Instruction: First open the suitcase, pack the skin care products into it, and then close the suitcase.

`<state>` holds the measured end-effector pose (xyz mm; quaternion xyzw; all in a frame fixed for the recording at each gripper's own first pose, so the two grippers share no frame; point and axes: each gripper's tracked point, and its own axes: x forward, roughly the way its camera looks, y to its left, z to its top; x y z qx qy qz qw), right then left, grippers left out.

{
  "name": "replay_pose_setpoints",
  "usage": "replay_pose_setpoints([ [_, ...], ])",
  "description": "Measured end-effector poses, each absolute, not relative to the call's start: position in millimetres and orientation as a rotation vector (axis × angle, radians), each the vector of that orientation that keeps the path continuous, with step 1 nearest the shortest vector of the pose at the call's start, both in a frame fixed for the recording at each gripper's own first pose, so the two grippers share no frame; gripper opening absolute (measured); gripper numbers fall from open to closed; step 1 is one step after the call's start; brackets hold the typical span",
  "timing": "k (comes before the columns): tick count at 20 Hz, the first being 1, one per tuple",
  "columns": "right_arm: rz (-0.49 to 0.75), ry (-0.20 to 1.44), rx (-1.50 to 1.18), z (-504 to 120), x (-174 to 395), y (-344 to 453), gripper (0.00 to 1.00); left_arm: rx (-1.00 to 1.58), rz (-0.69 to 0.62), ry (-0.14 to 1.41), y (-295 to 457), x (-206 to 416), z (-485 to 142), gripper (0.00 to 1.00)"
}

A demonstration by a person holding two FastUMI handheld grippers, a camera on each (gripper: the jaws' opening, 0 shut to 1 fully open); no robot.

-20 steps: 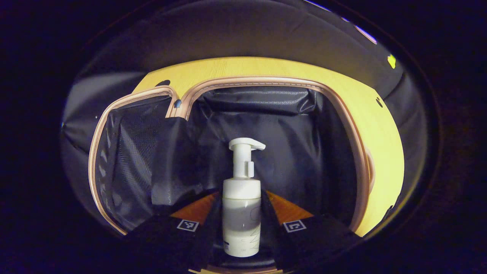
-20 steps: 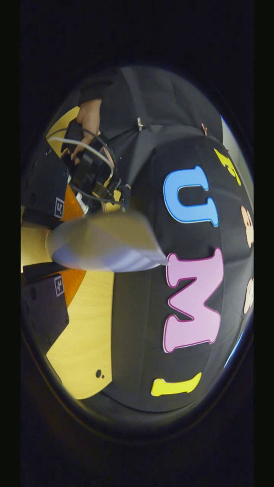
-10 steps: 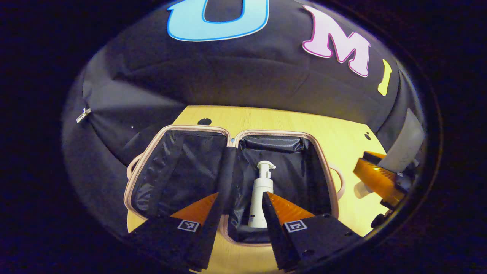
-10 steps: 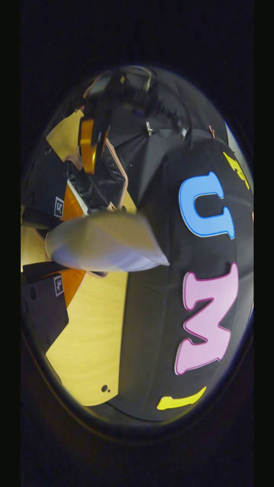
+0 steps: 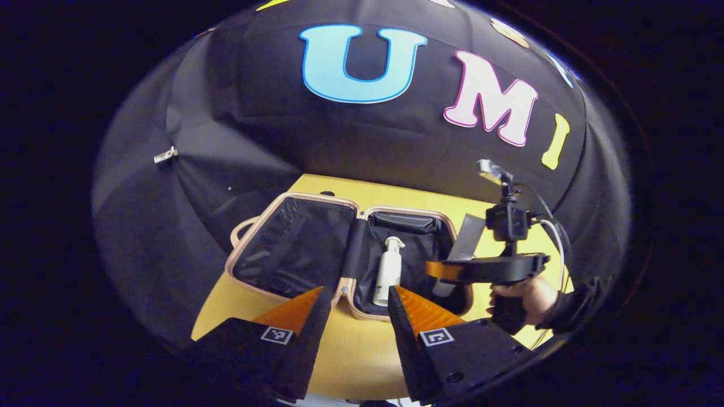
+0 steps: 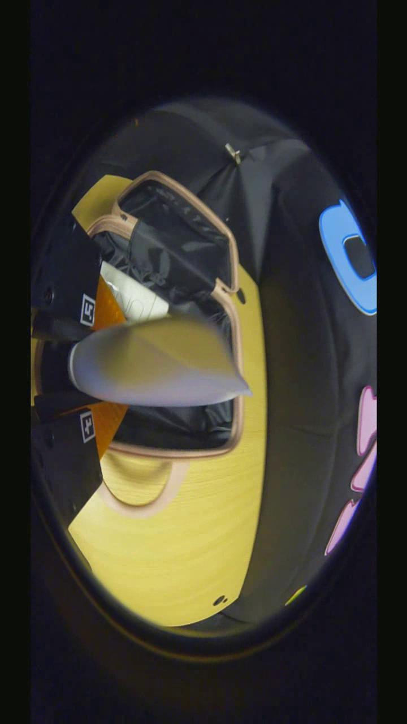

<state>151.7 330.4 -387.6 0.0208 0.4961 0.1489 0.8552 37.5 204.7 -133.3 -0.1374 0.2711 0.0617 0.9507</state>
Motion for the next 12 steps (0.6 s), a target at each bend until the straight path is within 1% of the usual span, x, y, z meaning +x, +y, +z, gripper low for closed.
replay_pose_setpoints([
  [1,0.294,1.073,0.035,-393,149,333,0.39,-0.309,0.125,0.552,204,33,-134,0.66],
  [2,0.274,1.072,0.02,-396,155,332,0.31,-0.323,0.133,0.554,205,26,-131,0.67],
  [3,0.254,1.083,0.013,-399,155,333,0.39,-0.325,0.142,0.549,210,21,-131,0.67],
  [6,0.243,1.149,0.022,-406,150,339,0.39,-0.339,0.161,0.552,214,8,-132,0.66],
  [10,0.228,1.085,0.004,-393,161,343,0.46,-0.358,0.188,0.561,220,-4,-138,0.67],
  [11,0.228,1.077,0.009,-389,162,344,0.51,-0.362,0.193,0.564,222,-6,-140,0.75],
  [12,0.225,1.075,0.013,-386,161,343,0.47,-0.366,0.202,0.56,227,-5,-141,0.66],
])
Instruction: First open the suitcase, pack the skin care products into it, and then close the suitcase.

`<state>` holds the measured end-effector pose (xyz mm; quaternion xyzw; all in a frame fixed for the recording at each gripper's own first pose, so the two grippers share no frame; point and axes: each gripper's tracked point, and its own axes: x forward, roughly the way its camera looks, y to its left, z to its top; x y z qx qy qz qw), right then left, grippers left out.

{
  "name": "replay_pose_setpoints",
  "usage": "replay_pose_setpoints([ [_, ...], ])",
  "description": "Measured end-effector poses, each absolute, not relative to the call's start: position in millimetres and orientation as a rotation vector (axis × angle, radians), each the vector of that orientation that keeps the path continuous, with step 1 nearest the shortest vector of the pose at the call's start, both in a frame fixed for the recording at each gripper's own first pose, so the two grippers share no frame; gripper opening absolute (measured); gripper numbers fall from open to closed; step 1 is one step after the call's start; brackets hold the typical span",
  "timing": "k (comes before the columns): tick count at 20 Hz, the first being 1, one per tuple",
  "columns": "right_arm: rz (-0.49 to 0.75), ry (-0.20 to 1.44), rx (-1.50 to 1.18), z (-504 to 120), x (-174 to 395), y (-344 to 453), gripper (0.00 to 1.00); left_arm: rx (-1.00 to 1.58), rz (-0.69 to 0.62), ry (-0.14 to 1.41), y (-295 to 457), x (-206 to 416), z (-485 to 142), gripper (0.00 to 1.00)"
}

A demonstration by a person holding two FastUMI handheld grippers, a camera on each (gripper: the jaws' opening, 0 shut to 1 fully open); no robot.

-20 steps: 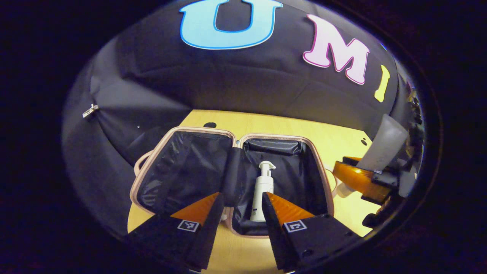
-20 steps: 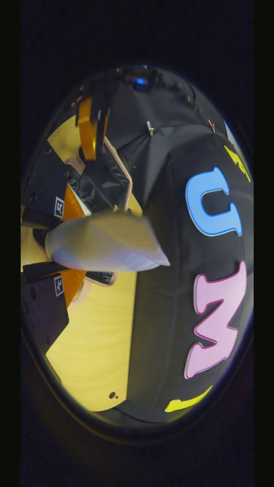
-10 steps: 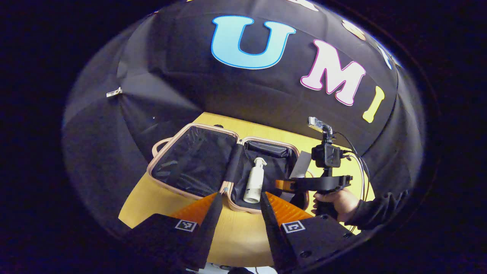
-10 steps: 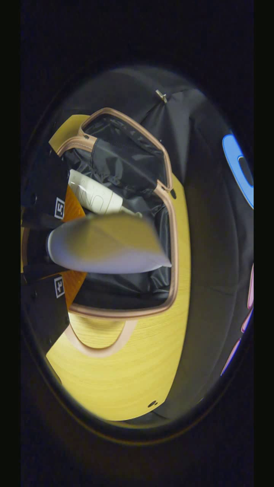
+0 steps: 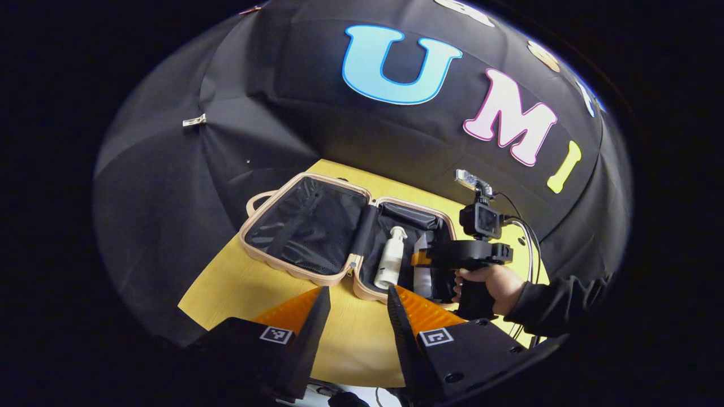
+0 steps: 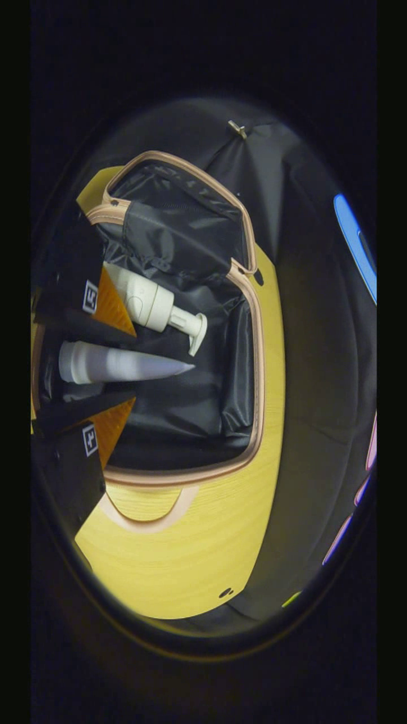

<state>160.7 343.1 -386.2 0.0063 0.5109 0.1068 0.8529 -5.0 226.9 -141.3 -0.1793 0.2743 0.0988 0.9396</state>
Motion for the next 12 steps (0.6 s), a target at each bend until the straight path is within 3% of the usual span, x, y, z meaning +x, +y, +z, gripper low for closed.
replay_pose_setpoints([
  [3,0.236,1.005,0.012,-361,163,338,0.92,-0.332,0.224,0.526,256,6,-142,0.67],
  [6,0.274,0.952,0.01,-330,157,328,0.96,-0.297,0.259,0.473,300,28,-136,0.78],
  [7,0.286,0.934,0.006,-322,155,325,0.89,-0.288,0.273,0.451,321,40,-134,0.8],
  [8,0.294,0.91,-0.005,-314,155,321,0.98,-0.28,0.287,0.43,343,50,-131,0.89],
  [9,0.301,0.883,-0.016,-307,153,321,0.98,-0.28,0.294,0.419,362,62,-134,0.95],
  [12,0.33,0.8,-0.039,-281,149,314,0.98,-0.276,0.335,0.433,423,92,-145,0.97],
])
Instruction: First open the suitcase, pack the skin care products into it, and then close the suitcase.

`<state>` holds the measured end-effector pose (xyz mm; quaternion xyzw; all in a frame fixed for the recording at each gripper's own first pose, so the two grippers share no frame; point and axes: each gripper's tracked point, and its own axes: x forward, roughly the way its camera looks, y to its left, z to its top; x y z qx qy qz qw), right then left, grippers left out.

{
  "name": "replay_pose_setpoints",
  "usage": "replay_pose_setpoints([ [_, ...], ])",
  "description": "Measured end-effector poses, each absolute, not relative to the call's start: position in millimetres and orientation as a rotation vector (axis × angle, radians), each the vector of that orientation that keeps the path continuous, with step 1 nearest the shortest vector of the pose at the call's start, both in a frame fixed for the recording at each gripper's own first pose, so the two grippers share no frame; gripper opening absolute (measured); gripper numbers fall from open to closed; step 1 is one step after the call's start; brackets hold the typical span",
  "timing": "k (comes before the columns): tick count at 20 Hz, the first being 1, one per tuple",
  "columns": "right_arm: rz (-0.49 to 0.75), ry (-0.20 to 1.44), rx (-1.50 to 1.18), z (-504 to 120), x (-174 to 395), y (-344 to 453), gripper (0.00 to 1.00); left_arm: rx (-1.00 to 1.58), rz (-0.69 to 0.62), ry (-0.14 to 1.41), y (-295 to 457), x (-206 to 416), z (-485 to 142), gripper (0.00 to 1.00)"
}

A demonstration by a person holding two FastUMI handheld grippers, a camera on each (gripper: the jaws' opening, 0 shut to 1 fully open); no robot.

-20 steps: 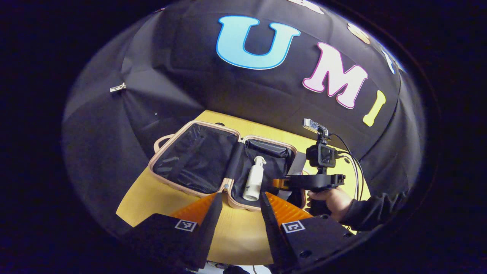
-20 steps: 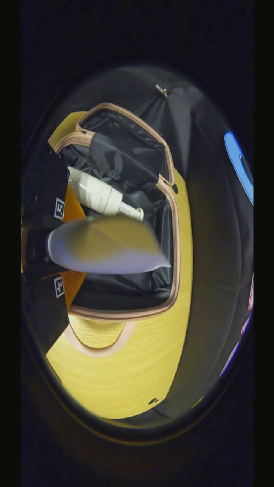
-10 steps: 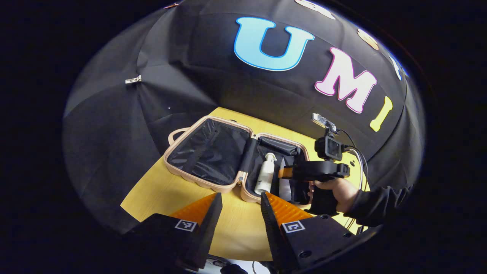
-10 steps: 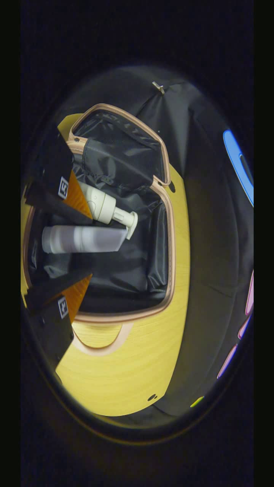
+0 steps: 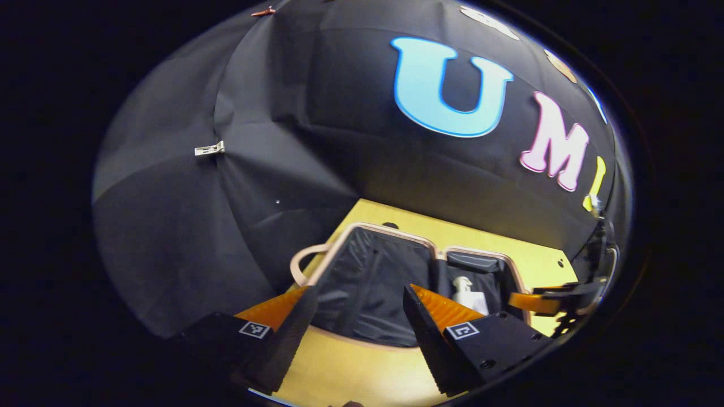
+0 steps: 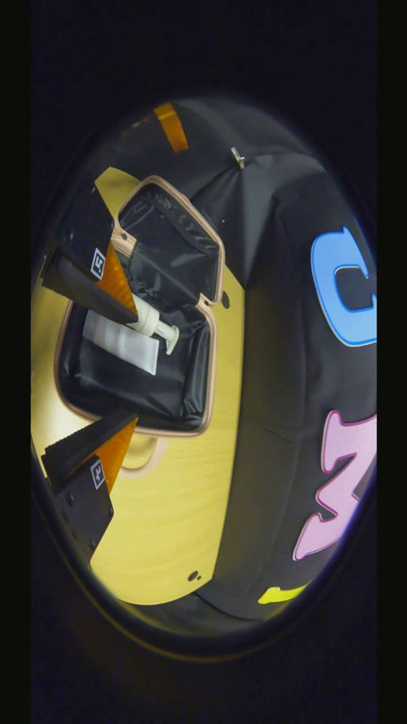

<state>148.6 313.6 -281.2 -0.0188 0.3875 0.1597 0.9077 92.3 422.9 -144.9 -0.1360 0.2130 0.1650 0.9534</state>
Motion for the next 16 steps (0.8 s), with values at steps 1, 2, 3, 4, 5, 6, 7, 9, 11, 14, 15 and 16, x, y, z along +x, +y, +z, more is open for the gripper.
replay_pose_setpoints([
  [1,0.346,0.784,-0.047,-275,144,309,0.98,-0.272,0.343,0.445,441,104,-152,0.97],
  [2,0.356,0.771,-0.064,-270,140,302,0.98,-0.272,0.357,0.466,459,113,-161,0.96],
  [3,0.361,0.763,-0.081,-267,136,295,0.98,-0.277,0.356,0.488,474,124,-171,0.96],
  [4,0.368,0.755,-0.094,-264,132,288,0.98,-0.28,0.378,0.501,492,132,-179,0.97],
  [5,0.365,0.746,-0.101,-261,127,280,0.98,-0.277,0.386,0.498,508,145,-188,0.97],
  [6,0.354,0.741,-0.099,-259,124,273,0.98,-0.285,0.4,0.498,525,155,-199,0.97],
  [7,0.342,0.735,-0.097,-257,120,265,0.98,-0.303,0.397,0.518,535,163,-213,0.97],
  [9,0.306,0.727,-0.097,-254,114,247,0.98,-0.343,0.393,0.581,551,177,-239,0.97],
  [11,0.266,0.76,-0.108,-256,102,226,0.98,-0.358,0.375,0.637,556,192,-263,0.97],
  [14,0.225,0.8,-0.11,-259,90,201,0.98,-0.326,0.358,0.722,566,207,-289,0.97],
  [15,0.217,0.805,-0.109,-261,85,194,0.98,-0.32,0.352,0.756,567,208,-301,0.96],
  [16,0.207,0.808,-0.112,-262,82,188,0.97,-0.327,0.345,0.784,568,209,-307,0.96],
])
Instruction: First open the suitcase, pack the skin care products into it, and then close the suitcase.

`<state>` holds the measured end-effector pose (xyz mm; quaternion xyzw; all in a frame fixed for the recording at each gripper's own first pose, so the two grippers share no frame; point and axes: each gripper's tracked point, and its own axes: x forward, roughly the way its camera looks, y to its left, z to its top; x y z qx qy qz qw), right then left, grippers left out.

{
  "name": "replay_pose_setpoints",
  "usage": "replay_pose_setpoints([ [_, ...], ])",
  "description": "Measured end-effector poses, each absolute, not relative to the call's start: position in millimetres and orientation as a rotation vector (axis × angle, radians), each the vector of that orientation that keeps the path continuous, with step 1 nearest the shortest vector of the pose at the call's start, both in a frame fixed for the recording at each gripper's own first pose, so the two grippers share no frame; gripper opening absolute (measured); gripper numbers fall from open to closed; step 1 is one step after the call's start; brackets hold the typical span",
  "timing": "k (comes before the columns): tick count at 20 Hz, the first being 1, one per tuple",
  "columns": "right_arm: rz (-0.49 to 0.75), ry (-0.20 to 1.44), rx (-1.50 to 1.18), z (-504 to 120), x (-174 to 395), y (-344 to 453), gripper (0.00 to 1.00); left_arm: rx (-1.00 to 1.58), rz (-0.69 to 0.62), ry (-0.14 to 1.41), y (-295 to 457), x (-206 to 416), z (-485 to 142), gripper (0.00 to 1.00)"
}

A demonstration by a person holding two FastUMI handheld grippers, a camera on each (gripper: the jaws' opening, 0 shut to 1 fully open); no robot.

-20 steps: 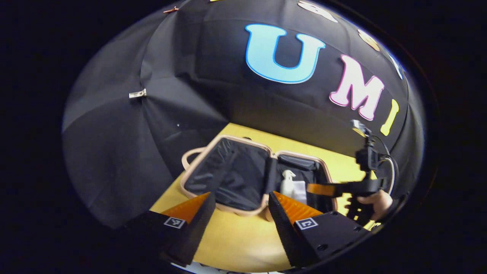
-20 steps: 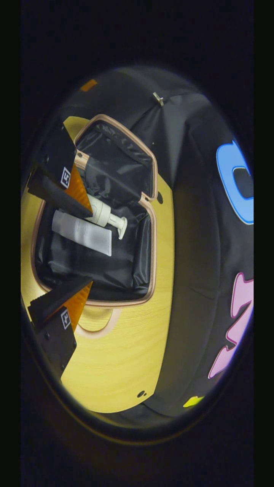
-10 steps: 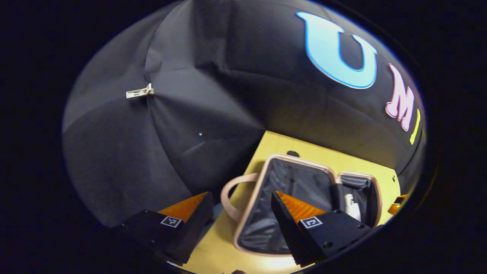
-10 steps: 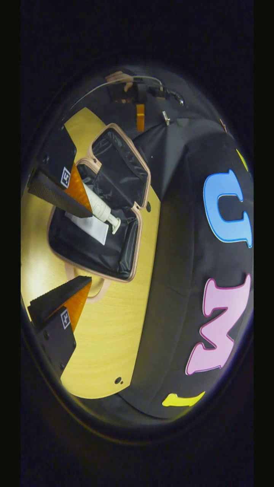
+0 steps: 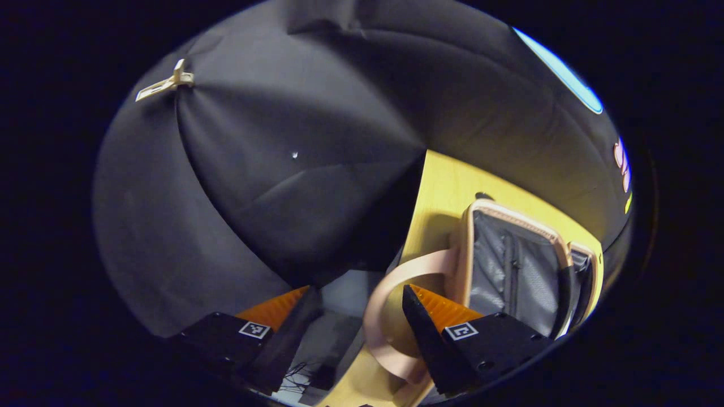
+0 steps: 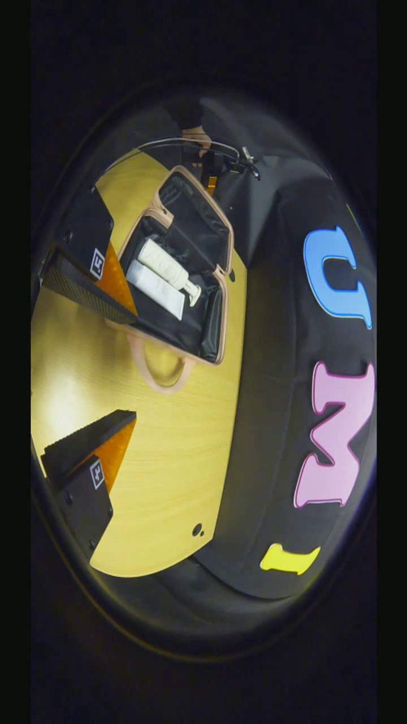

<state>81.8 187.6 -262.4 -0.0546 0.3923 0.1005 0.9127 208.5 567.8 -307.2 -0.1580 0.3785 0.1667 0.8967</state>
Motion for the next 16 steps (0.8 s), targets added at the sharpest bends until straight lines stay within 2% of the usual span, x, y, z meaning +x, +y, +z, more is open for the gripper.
replay_pose_setpoints([
  [2,0.192,0.824,-0.119,-269,73,179,0.98,-0.377,0.323,0.757,567,221,-308,0.96],
  [5,0.2,0.842,-0.13,-279,63,179,0.98,-0.48,0.247,0.809,548,225,-319,0.87],
  [7,0.204,0.852,-0.119,-281,61,180,0.98,-0.506,0.225,0.798,544,229,-321,0.76],
  [9,0.204,0.855,-0.107,-282,63,182,0.98,-0.54,0.203,0.801,535,230,-321,0.74],
  [10,0.203,0.851,-0.104,-282,65,181,0.98,-0.517,0.236,0.805,542,226,-322,0.54],
  [13,0.195,0.848,-0.1,-281,65,178,0.98,-0.53,0.236,0.8,539,227,-325,0.28],
  [14,0.194,0.849,-0.104,-282,64,177,0.98,-0.541,0.235,0.795,538,227,-325,0.24],
  [16,0.193,0.846,-0.115,-284,64,175,0.98,-0.535,0.24,0.784,538,226,-323,0.25],
])
